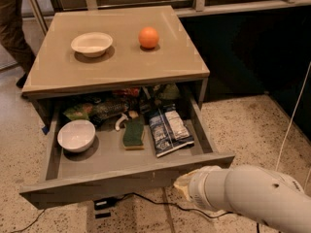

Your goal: Close top drawer

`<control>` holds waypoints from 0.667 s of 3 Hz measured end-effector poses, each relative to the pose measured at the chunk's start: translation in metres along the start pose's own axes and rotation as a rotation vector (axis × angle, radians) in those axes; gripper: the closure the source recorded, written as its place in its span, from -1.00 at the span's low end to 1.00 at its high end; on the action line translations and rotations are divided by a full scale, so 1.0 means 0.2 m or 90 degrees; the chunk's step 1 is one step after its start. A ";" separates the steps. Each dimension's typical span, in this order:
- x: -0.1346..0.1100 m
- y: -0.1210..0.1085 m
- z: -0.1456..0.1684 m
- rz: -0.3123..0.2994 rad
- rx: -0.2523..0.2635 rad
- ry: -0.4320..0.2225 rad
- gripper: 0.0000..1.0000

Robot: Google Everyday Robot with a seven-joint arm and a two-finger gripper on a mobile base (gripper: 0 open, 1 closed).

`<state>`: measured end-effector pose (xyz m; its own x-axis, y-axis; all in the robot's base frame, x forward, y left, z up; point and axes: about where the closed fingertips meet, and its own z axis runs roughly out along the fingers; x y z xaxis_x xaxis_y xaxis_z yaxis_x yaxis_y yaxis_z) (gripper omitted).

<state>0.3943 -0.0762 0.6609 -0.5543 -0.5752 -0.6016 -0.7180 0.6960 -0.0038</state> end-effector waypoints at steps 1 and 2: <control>-0.05 -0.01 0.05 0.007 0.012 -0.026 1.00; -0.09 -0.03 0.08 0.013 0.031 -0.050 1.00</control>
Offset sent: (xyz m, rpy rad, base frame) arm 0.0275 0.0170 -0.0049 0.0603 -0.0917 -0.0592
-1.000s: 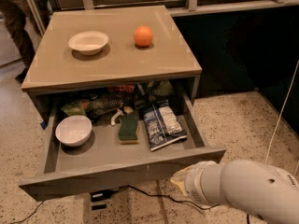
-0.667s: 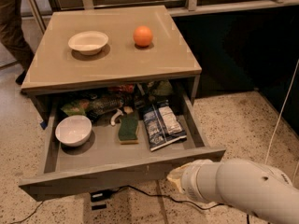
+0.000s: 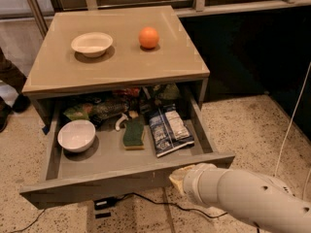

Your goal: Close top drawer

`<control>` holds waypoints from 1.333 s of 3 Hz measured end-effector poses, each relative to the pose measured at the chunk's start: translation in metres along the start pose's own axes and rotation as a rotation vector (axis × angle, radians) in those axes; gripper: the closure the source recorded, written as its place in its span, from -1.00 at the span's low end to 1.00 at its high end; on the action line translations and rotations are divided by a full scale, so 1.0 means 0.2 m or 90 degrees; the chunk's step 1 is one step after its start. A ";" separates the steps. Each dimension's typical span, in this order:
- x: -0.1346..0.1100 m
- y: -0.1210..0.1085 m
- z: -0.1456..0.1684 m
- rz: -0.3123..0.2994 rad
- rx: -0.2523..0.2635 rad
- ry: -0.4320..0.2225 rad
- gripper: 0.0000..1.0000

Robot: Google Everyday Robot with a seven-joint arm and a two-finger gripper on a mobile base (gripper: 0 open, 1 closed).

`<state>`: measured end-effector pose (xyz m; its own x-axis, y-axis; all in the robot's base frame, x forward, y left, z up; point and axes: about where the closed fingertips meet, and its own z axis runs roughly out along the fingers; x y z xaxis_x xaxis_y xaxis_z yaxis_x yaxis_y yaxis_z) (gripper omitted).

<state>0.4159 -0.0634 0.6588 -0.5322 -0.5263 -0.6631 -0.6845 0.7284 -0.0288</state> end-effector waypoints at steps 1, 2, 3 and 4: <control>-0.01 -0.02 0.03 0.005 0.017 -0.014 1.00; 0.01 -0.04 0.08 0.011 0.025 -0.014 1.00; 0.02 -0.07 0.14 0.017 0.030 -0.014 1.00; 0.01 -0.11 0.20 0.023 0.037 -0.018 1.00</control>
Offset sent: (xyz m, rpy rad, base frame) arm 0.0270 0.0101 -0.0332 0.0005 -0.0198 -0.0602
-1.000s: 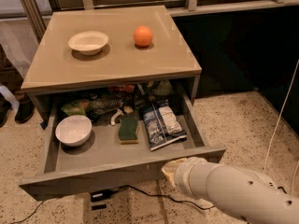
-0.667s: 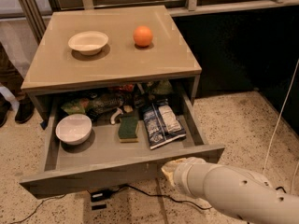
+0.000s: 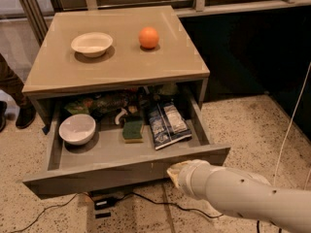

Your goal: Close top drawer

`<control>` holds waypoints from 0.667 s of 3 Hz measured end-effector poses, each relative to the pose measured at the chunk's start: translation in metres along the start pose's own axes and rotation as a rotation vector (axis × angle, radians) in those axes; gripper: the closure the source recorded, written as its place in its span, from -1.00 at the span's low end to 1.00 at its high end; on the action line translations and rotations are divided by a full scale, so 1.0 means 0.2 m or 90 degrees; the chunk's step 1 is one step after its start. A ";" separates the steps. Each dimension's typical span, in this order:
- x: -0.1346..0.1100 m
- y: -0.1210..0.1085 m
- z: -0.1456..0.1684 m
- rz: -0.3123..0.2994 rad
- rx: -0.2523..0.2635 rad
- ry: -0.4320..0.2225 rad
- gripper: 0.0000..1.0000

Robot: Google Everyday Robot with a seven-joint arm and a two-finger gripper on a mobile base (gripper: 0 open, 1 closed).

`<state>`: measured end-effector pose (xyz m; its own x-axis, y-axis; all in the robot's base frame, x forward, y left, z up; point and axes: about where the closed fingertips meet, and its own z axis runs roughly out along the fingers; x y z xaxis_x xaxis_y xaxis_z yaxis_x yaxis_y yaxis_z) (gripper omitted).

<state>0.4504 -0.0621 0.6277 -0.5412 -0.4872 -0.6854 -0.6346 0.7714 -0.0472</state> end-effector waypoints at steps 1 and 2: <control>-0.05 -0.05 0.06 0.001 0.011 -0.009 1.00; -0.17 -0.11 0.13 -0.007 0.025 -0.026 1.00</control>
Offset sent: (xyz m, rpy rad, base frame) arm 0.0701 0.0264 0.0044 -0.0073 -0.0680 -0.0286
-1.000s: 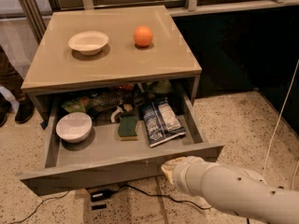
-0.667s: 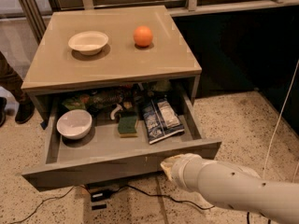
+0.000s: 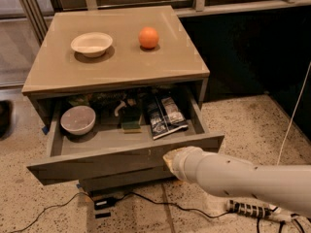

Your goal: Close top drawer

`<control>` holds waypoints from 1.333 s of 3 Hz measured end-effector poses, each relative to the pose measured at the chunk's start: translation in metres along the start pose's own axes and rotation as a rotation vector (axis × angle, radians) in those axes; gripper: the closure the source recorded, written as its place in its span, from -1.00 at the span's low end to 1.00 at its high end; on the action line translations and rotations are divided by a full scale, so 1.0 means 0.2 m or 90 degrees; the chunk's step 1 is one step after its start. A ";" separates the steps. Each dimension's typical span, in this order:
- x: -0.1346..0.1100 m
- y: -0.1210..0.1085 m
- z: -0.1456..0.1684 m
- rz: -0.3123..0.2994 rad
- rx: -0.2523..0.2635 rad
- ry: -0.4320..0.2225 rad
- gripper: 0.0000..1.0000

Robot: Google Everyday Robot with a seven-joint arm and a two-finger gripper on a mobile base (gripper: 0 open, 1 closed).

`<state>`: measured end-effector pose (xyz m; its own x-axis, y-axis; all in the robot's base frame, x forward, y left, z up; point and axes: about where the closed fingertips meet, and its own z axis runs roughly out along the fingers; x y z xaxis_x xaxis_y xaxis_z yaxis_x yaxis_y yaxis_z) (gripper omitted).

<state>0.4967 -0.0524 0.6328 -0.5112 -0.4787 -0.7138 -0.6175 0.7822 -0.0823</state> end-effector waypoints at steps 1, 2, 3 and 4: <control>-0.14 -0.05 0.08 -0.013 0.011 -0.018 1.00; -0.30 -0.09 0.19 -0.033 0.014 -0.034 0.92; -0.41 -0.11 0.28 -0.049 0.012 -0.039 0.46; -0.42 -0.11 0.29 -0.049 0.012 -0.040 -0.01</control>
Offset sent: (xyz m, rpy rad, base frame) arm 0.0842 0.0453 0.0278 -0.0101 -0.0933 0.0200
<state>0.5869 -0.0062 0.6544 -0.4234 -0.5127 -0.7469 -0.6417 0.7517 -0.1522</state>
